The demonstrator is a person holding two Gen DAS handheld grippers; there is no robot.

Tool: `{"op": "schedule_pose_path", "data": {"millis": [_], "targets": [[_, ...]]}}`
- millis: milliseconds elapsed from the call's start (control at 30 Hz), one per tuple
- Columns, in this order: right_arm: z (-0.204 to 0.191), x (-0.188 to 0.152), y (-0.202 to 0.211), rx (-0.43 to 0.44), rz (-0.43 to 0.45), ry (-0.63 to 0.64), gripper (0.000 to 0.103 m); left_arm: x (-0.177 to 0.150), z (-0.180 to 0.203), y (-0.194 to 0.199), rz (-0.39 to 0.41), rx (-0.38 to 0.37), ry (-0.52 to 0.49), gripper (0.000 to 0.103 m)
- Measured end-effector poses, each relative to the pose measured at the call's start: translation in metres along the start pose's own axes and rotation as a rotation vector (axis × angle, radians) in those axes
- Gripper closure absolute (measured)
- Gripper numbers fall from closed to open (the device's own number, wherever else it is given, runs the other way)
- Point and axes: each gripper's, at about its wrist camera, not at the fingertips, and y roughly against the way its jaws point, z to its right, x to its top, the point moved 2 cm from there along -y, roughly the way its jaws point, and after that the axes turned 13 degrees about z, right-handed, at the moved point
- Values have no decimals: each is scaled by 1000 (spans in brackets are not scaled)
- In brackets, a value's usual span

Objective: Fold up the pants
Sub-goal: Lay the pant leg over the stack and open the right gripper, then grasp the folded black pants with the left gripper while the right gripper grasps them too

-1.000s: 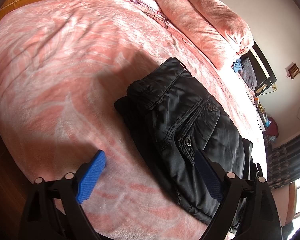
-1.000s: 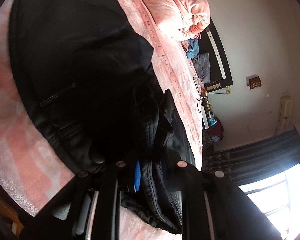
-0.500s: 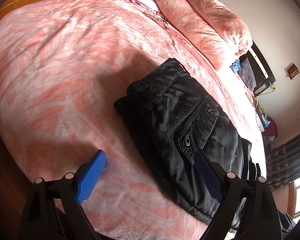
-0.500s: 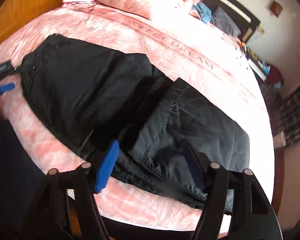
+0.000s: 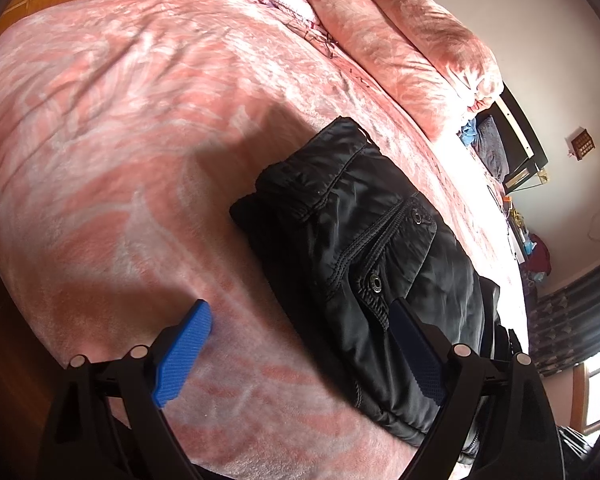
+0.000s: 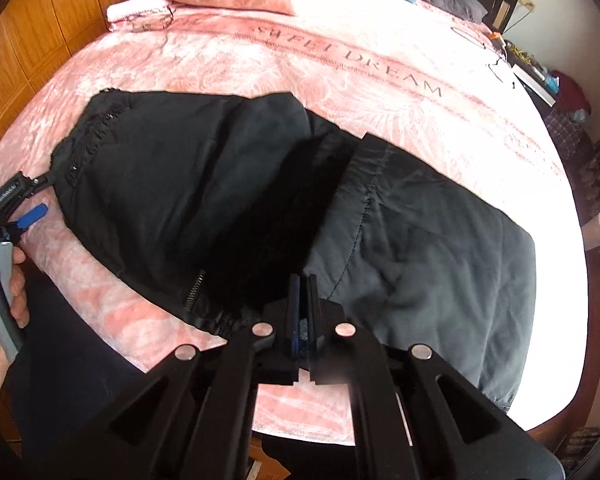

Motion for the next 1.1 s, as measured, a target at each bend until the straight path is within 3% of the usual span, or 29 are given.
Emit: {"op": "schedule_pose_path", "data": {"millis": [100, 233, 367, 467, 500, 533, 700, 800, 900, 1033, 1100], "targets": [[-5, -1, 9, 18, 21, 2, 101, 0, 0, 0, 1, 1, 0, 12], [-10, -21, -12, 56, -72, 18, 101, 0, 1, 0, -2, 3, -6, 12], [-20, -27, -23, 70, -93, 79, 101, 0, 0, -1, -2, 10, -5, 12], [-17, -23, -21, 135, -112, 54, 89, 0, 2, -2, -7, 18, -15, 12], [-14, -19, -17, 159, -102, 37, 77, -1, 3, -2, -8, 19, -19, 12], [-9, -11, -12, 185, -88, 17, 71, -1, 3, -2, -9, 20, -20, 12], [31, 30, -14, 180, -45, -77, 67, -1, 2, -4, -24, 22, -10, 11], [46, 46, -32, 172, -66, -91, 56, 0, 1, -6, -38, 11, 4, 8], [57, 49, -57, 148, -125, -113, 56, 0, -1, -6, -45, -3, 22, 7], [42, 63, -64, 250, -164, -108, 55, 4, -8, -6, -62, -16, 96, 7], [22, 82, -67, 333, -191, -56, 34, 8, -13, -10, -80, -22, 163, 6]]}}
